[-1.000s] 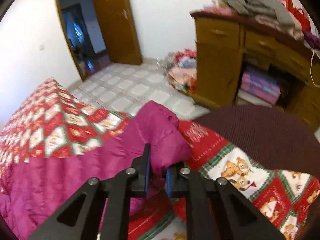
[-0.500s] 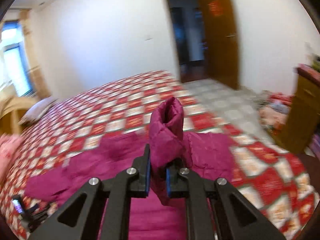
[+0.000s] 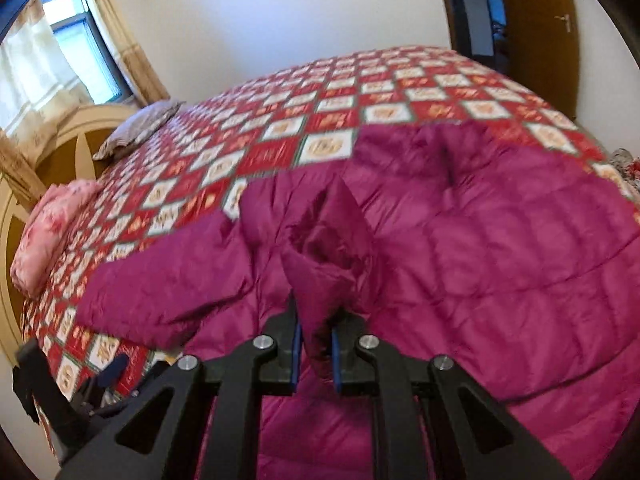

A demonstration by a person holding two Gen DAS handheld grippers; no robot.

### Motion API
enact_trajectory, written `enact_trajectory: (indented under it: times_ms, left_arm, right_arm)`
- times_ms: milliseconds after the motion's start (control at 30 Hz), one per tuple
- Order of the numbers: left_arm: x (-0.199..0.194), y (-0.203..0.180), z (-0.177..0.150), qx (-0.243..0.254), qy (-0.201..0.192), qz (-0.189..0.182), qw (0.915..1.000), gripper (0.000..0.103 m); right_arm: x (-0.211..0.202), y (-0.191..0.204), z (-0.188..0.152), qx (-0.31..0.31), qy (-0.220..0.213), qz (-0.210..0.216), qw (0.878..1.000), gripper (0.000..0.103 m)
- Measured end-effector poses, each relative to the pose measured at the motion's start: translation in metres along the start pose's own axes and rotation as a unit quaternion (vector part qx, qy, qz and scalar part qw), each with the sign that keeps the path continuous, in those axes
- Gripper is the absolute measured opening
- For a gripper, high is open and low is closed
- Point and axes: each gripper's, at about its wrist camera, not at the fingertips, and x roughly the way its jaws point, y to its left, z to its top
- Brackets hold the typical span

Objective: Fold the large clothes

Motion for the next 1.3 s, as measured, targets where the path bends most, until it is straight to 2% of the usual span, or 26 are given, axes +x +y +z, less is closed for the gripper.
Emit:
enact_trajectory:
  times_ms: [67,100,133,167,200,267,333,467,533,600,700,867,933,1067,1133,1200,1300]
  left_arm:
    - [0.0,0.0,-0.001,0.001,0.001,0.001,1.0,0.102]
    - [0.0,0.0,0.0,0.002,0.001,0.003,1.0,0.102]
    - [0.0,-0.001,-0.001,0.004,0.002,0.005,1.0,0.102]
    - [0.001,-0.001,0.0,0.005,0.003,0.007,1.0,0.102]
    - [0.001,-0.002,0.0,0.006,0.004,0.008,0.9999,0.102]
    - [0.002,-0.002,0.0,0.007,0.006,0.01,0.9999,0.102]
    - [0.002,-0.003,0.0,0.008,0.008,0.012,0.9999,0.102]
    - [0.0,-0.009,0.006,0.022,0.021,0.019,0.9994,0.102]
    - [-0.012,-0.021,0.015,0.036,0.012,0.01,0.9992,0.102]
    - [-0.031,-0.042,0.03,0.051,-0.022,-0.001,0.9984,0.102]
    - [-0.041,-0.079,0.054,0.079,-0.048,-0.014,0.9956,0.102]
    - [-0.017,-0.147,0.079,0.117,-0.059,0.018,0.9912,0.102]
    - [0.003,-0.165,0.079,0.12,-0.041,0.035,0.9913,0.102]
    - [0.034,-0.181,0.065,0.129,-0.011,0.078,0.9885,0.102]
    - [0.049,-0.179,0.055,0.133,0.009,0.108,0.9853,0.102]
    - [0.058,-0.173,0.044,0.126,0.019,0.11,0.9857,0.102]
    - [0.06,-0.167,0.037,0.115,0.021,0.104,0.9876,0.102]
  right_arm:
    - [0.002,0.004,-0.004,0.0,0.005,0.019,1.0,0.022]
    - [0.002,0.003,-0.005,0.003,0.008,0.026,1.0,0.043]
    - [0.003,0.005,-0.004,0.008,0.016,0.038,0.999,0.078]
    - [0.001,0.004,-0.003,0.016,0.023,0.051,0.998,0.09]
    - [-0.006,0.004,-0.002,0.022,0.015,0.057,0.998,0.096]
    - [-0.028,0.004,0.003,0.013,-0.015,0.06,0.998,0.091]
    - [-0.05,-0.004,0.009,0.002,-0.045,0.04,0.998,0.077]
    - [-0.084,-0.067,0.03,0.041,-0.096,-0.019,0.994,0.075]
    - [-0.091,-0.11,0.037,0.085,-0.104,-0.062,0.989,0.075]
    - [-0.088,-0.147,0.042,0.123,-0.103,-0.107,0.981,0.076]
    - [-0.066,-0.183,0.043,0.156,-0.078,-0.147,0.974,0.075]
    - [-0.015,-0.199,0.017,0.188,-0.01,-0.129,0.974,0.075]
    - [-0.015,-0.189,0.012,0.153,-0.02,-0.144,0.977,0.075]
    - [-0.012,-0.173,0.016,0.088,-0.003,-0.156,0.984,0.075]
    - [-0.026,-0.182,0.016,0.099,-0.021,-0.144,0.984,0.073]
    - [-0.04,-0.19,0.023,0.124,-0.061,-0.137,0.981,0.073]
    - [-0.034,-0.195,0.024,0.137,-0.057,-0.121,0.981,0.073]
